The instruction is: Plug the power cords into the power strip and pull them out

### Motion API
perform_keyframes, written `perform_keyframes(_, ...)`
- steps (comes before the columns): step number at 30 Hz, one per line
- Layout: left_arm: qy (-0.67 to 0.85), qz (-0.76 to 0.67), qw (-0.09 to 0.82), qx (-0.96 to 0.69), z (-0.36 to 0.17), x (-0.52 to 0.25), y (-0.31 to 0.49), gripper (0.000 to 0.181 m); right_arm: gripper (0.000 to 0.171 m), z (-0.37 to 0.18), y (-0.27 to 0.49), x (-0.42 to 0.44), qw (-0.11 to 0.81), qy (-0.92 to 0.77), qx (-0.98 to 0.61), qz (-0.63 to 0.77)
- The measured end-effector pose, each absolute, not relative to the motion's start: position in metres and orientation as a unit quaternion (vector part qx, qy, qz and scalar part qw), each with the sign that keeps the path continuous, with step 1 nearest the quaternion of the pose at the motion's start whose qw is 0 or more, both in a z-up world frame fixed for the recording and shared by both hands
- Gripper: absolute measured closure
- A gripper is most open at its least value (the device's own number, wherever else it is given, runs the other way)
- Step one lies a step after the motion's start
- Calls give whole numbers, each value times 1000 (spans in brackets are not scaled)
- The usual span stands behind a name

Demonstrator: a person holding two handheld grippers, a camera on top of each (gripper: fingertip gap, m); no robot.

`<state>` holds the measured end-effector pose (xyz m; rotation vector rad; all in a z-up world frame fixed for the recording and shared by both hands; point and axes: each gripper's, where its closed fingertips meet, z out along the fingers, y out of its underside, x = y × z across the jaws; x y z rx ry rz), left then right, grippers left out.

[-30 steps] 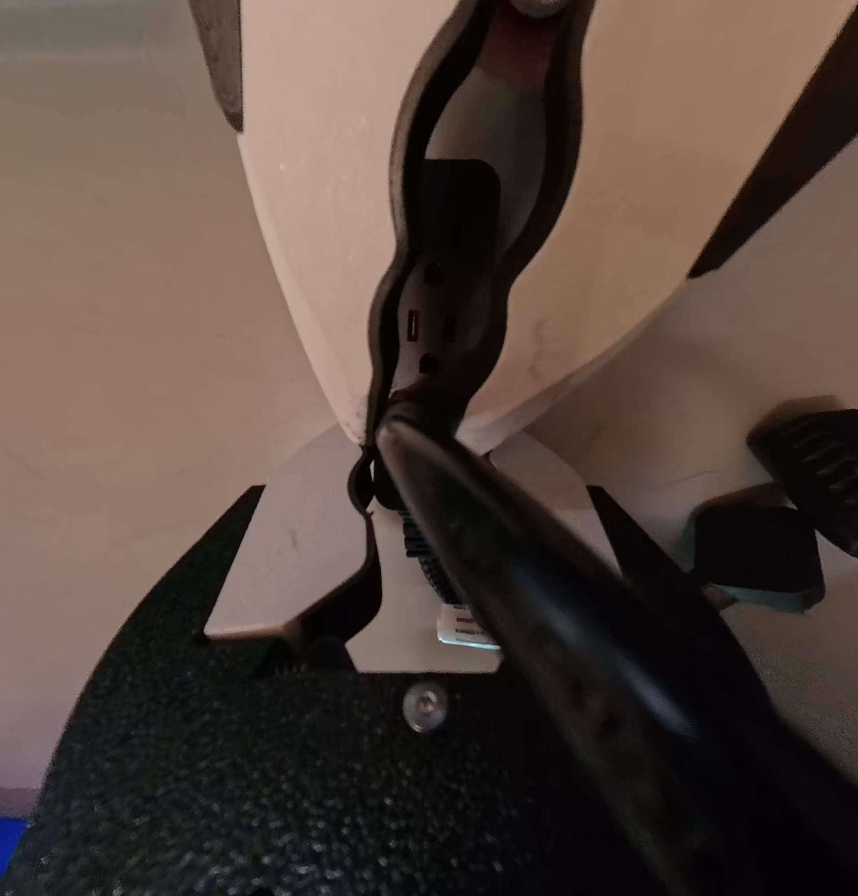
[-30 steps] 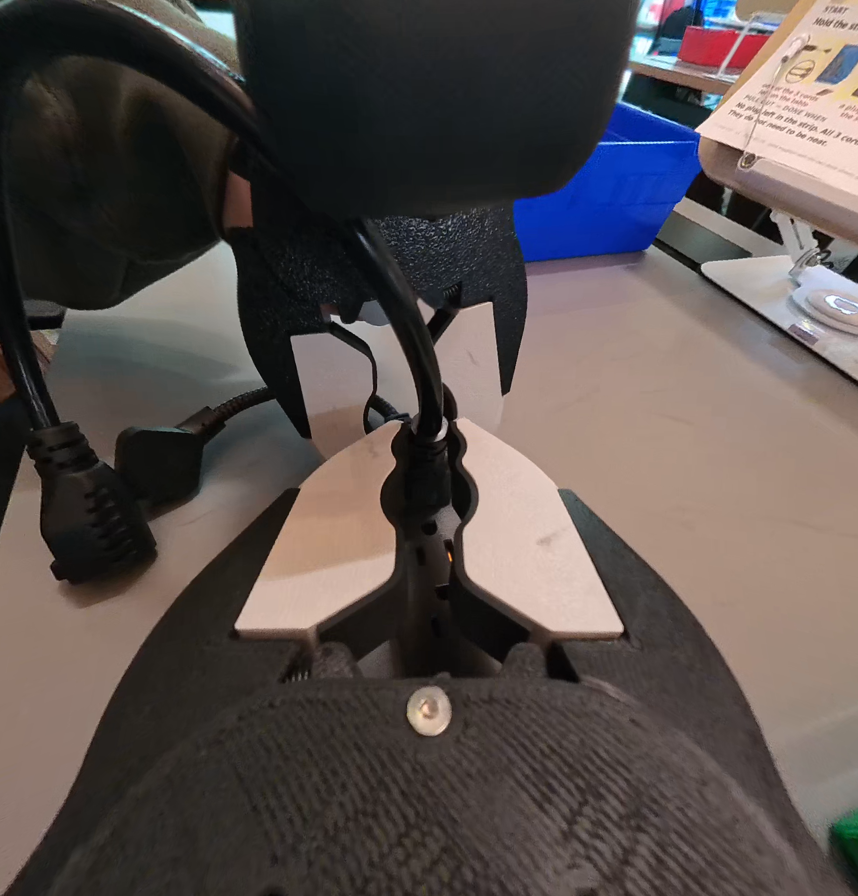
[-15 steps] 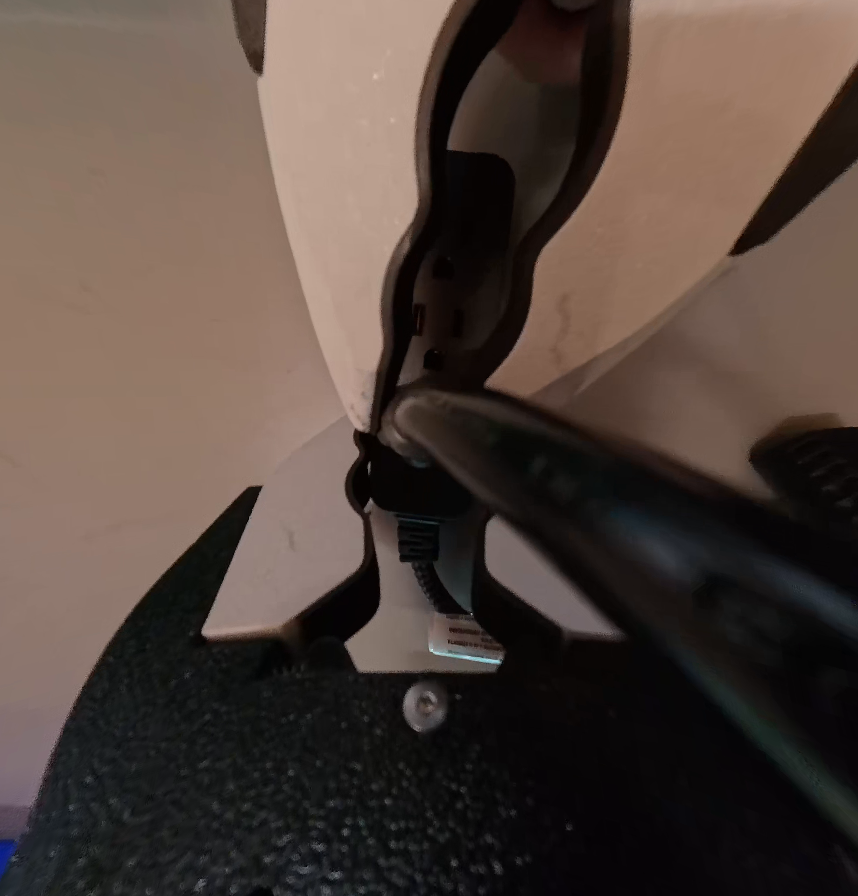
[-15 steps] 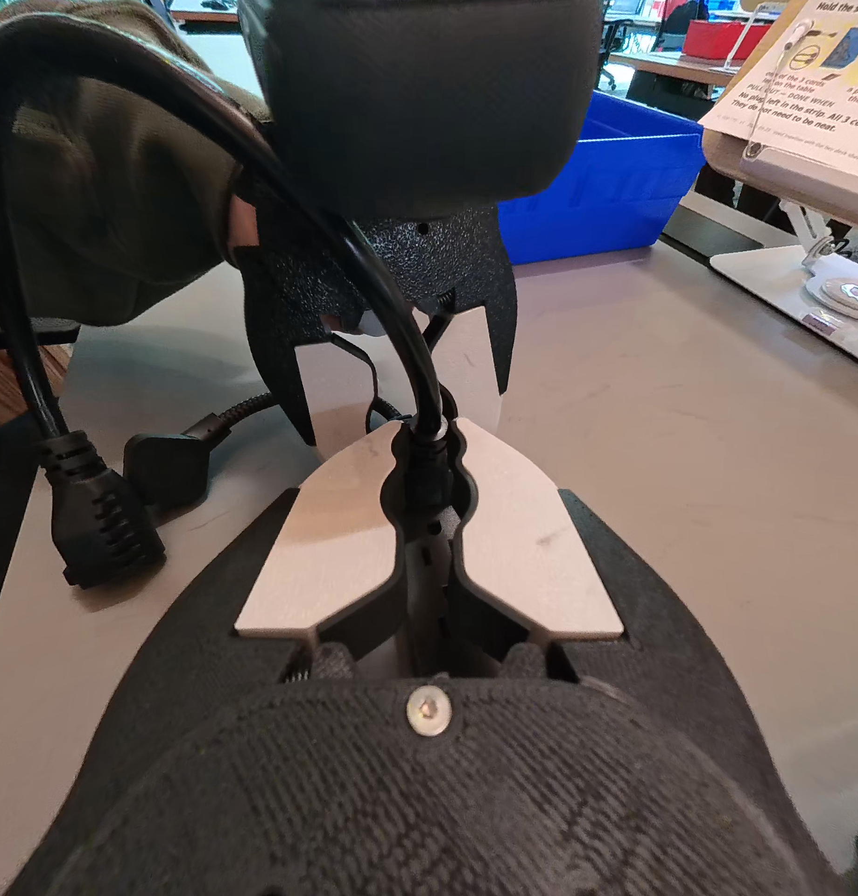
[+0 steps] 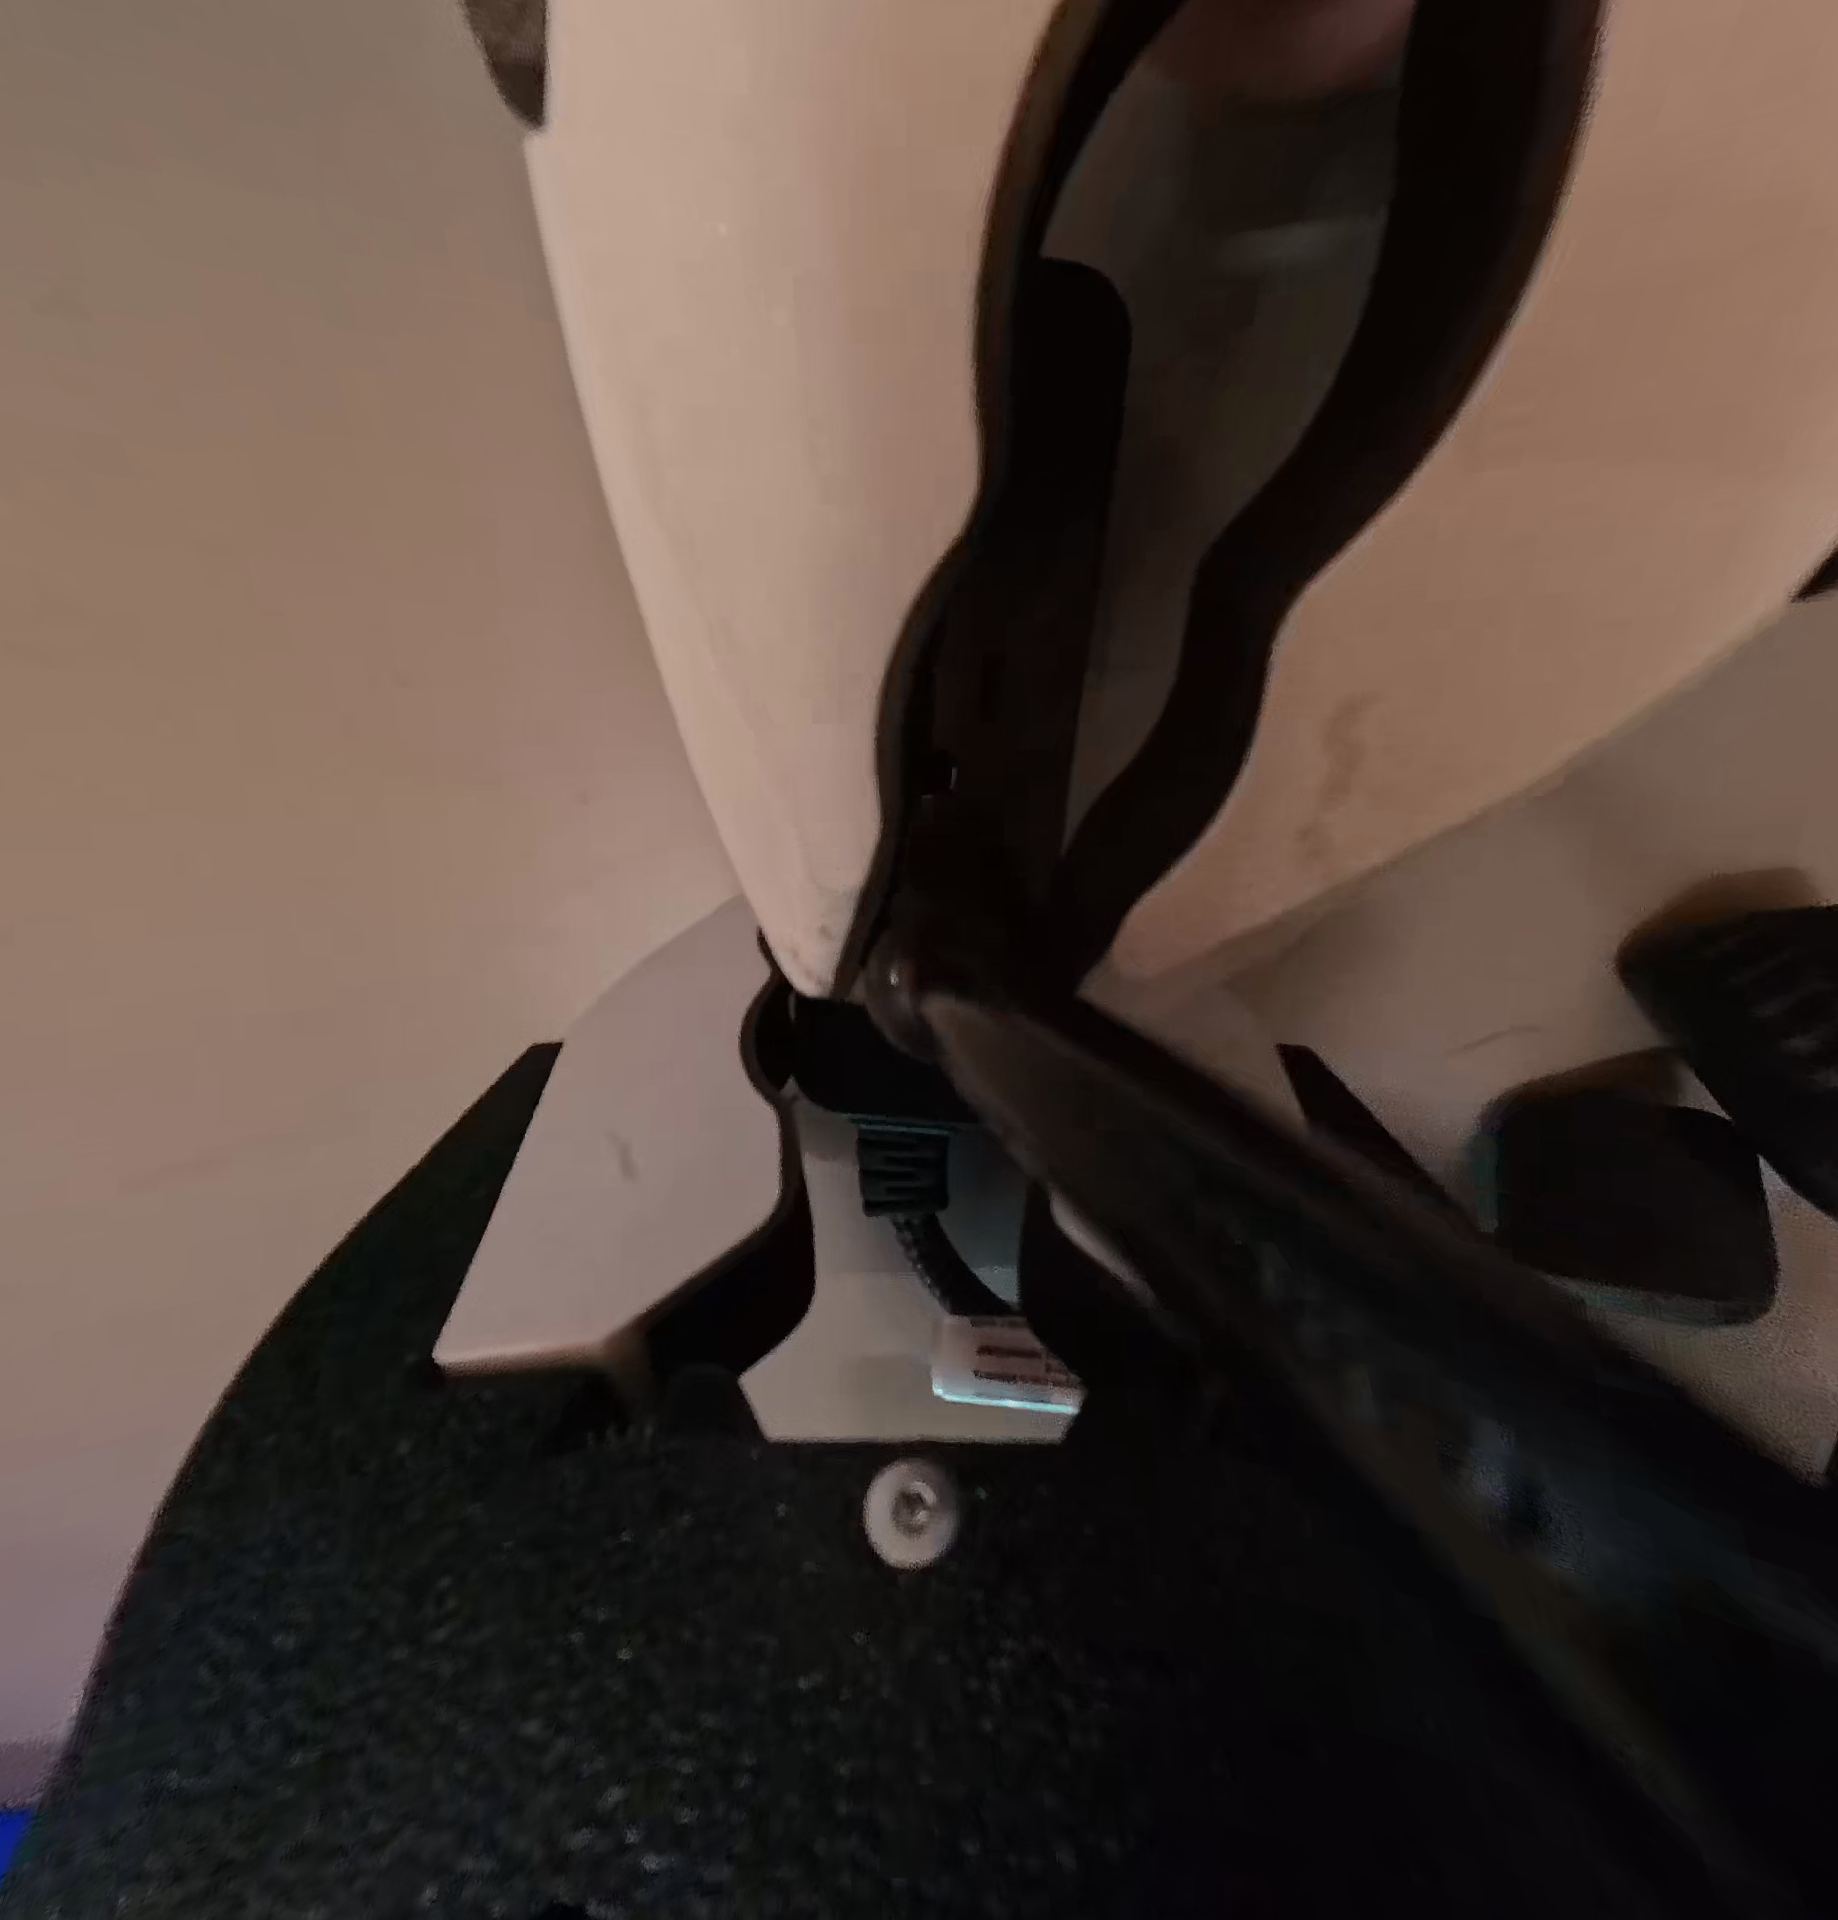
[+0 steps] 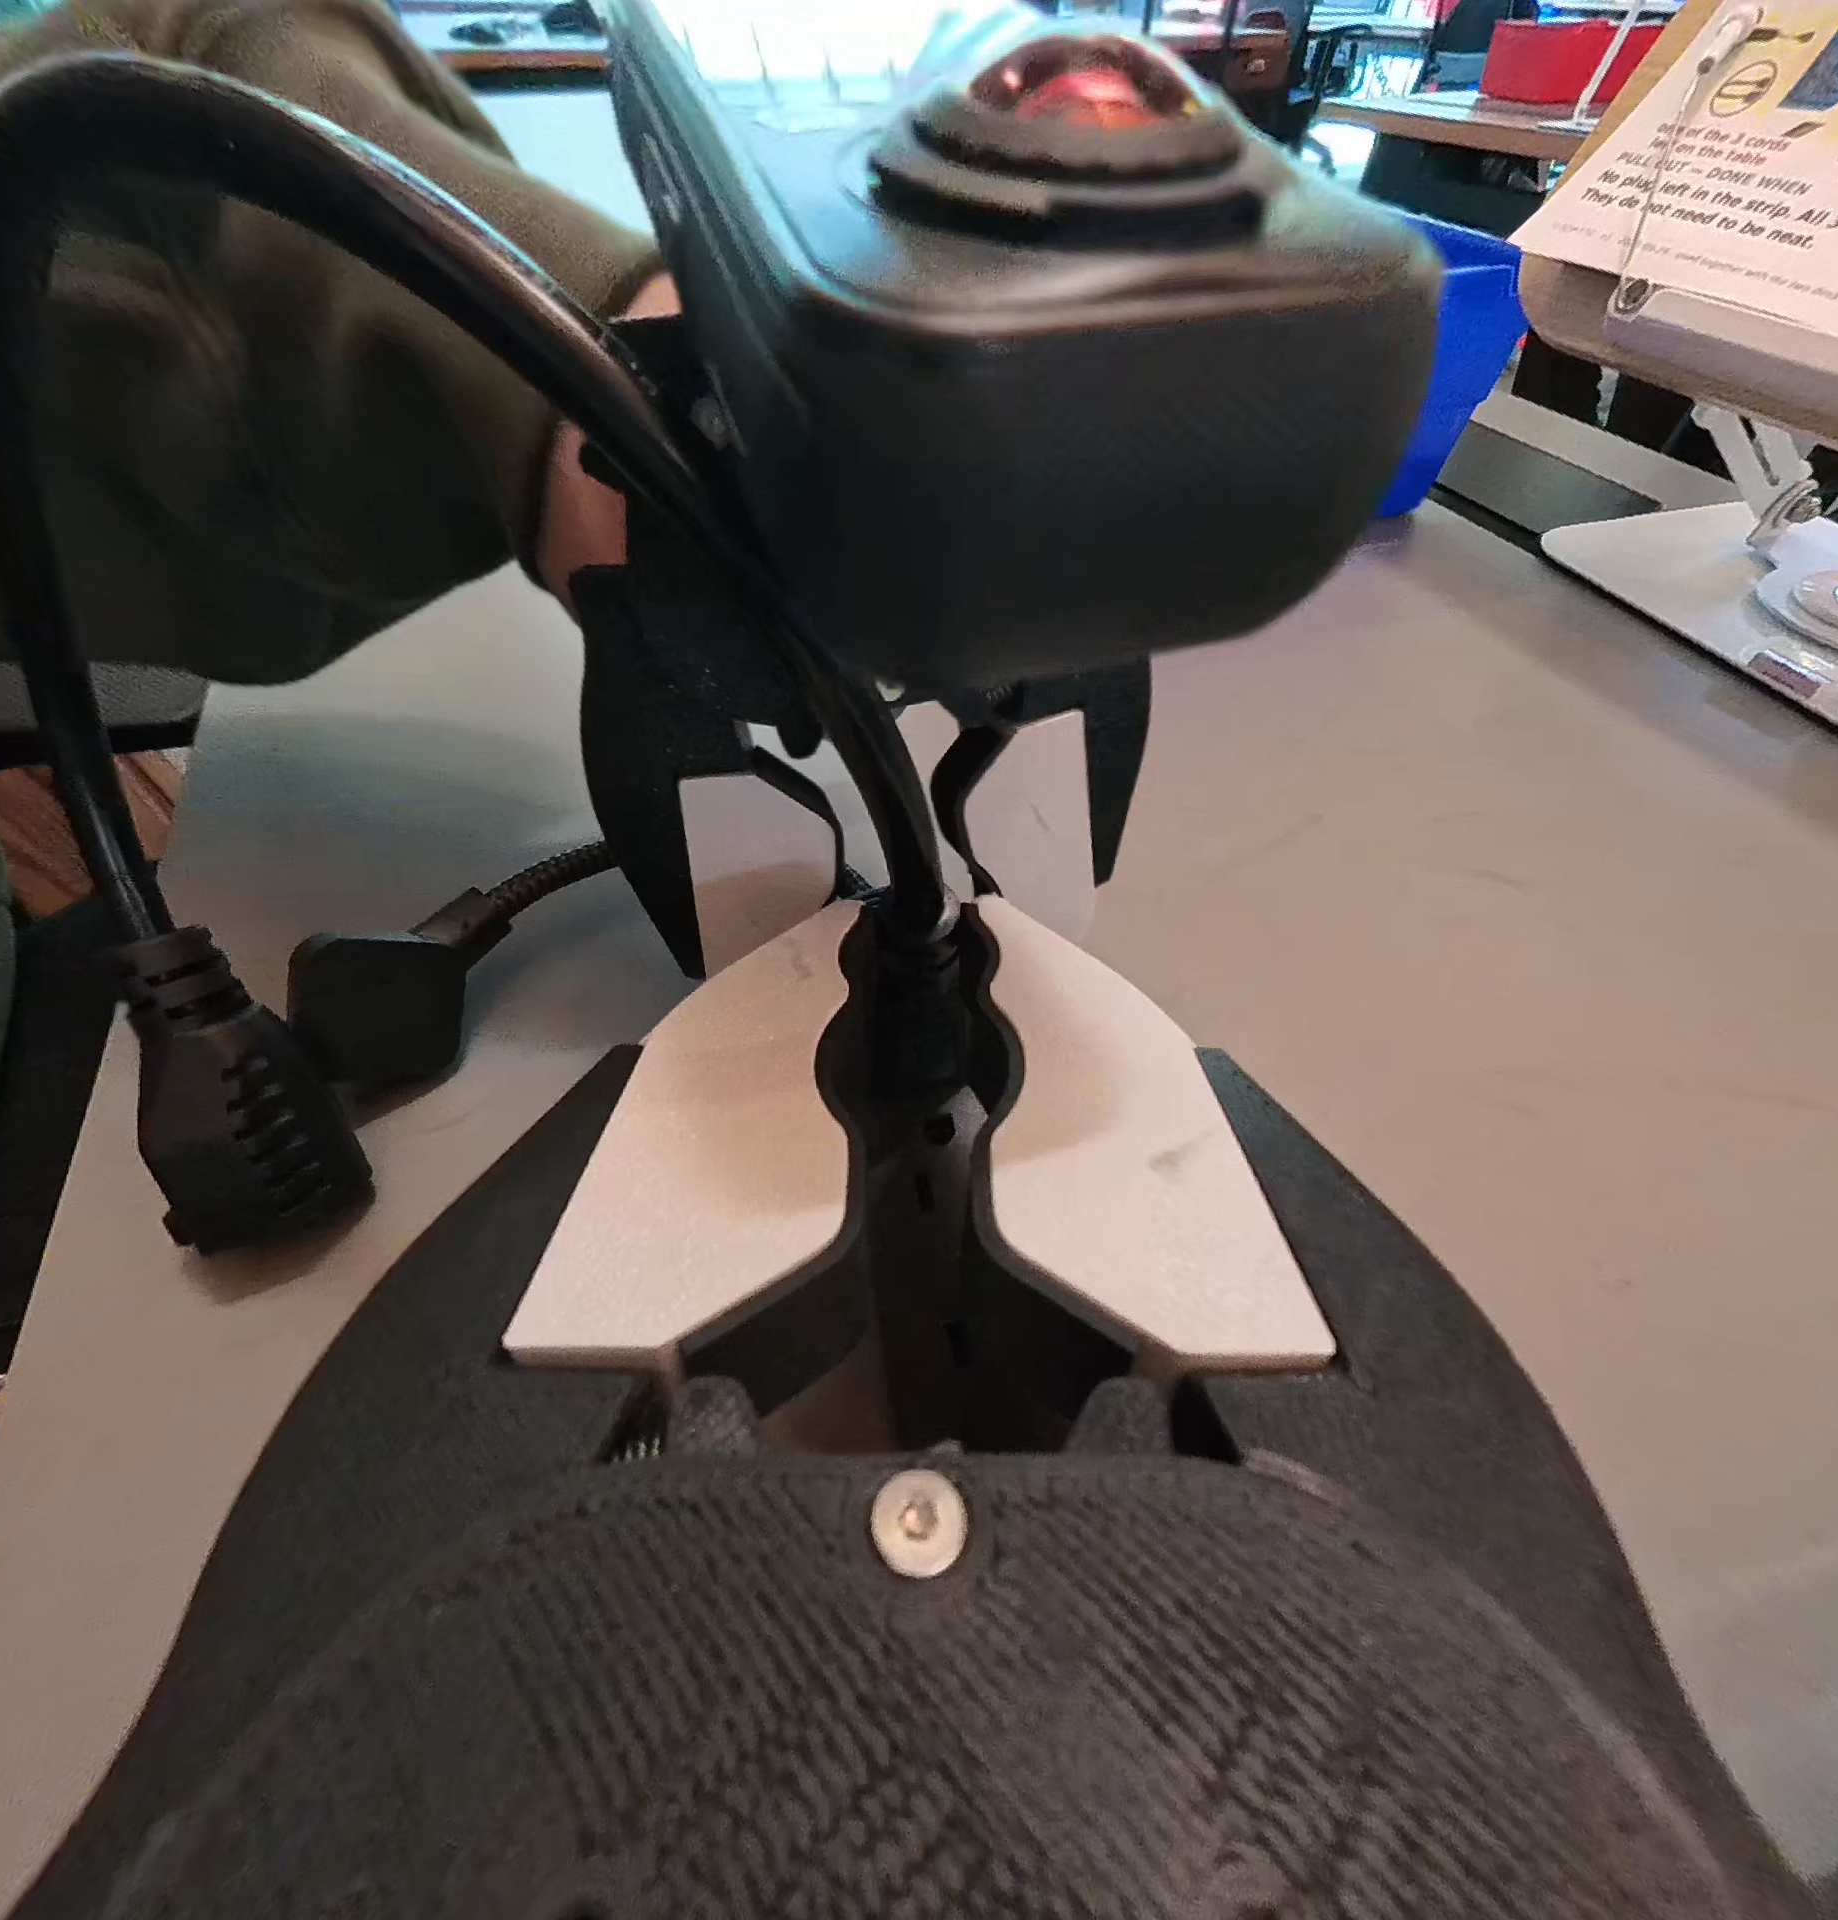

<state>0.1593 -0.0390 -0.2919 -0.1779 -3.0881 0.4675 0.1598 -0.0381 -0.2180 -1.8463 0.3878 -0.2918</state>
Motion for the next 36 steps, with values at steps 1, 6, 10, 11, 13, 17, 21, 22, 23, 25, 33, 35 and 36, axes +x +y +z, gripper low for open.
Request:
perform_keyframes(1, -989, 134, 8, -61, -292, 159, -39, 138, 156, -218, -39, 160, 577, 163, -790, -126)
perform_keyframes(6, -995, 59, 4, -78, -292, 158, -37, 136, 156, -218, -41, 159, 573, 164, -793, -126)
perform_keyframes(10, -995, 61, 2, -77, -292, 160, -37, 136, 156, -218, -41, 159, 564, 164, -798, -133)
perform_keyframes(11, -995, 63, 3, -74, -292, 159, -37, 136, 156, -218, -41, 159, 564, 164, -798, -132)
perform_keyframes(13, -995, 69, 4, -71, -292, 158, -37, 136, 156, -218, -40, 159, 565, 165, -797, -131)
perform_keyframes(17, -995, 81, 5, -65, -292, 158, -37, 135, 156, -218, -40, 159, 562, 166, -799, -133)
perform_keyframes(21, -994, 85, 6, -61, -292, 158, -37, 135, 156, -218, -40, 159, 560, 166, -801, -132)
perform_keyframes(22, -994, 85, 6, -61, -292, 158, -37, 135, 156, -218, -40, 159, 560, 166, -801, -132)
perform_keyframes(23, -994, 84, 6, -62, -292, 158, -37, 136, 156, -218, -40, 159, 559, 166, -801, -132)
perform_keyframes(25, -995, 84, 6, -62, -292, 158, -37, 135, 156, -218, -40, 159, 559, 167, -802, -132)
perform_keyframes(33, -994, 93, 6, -56, -292, 158, -38, 135, 156, -218, -40, 159, 563, 171, -799, -126)
perform_keyframes(35, -994, 95, 6, -53, -292, 158, -38, 135, 156, -218, -40, 159, 564, 173, -798, -122)
perform_keyframes(36, -994, 96, 6, -53, -292, 158, -38, 135, 156, -218, -40, 159, 564, 173, -798, -123)
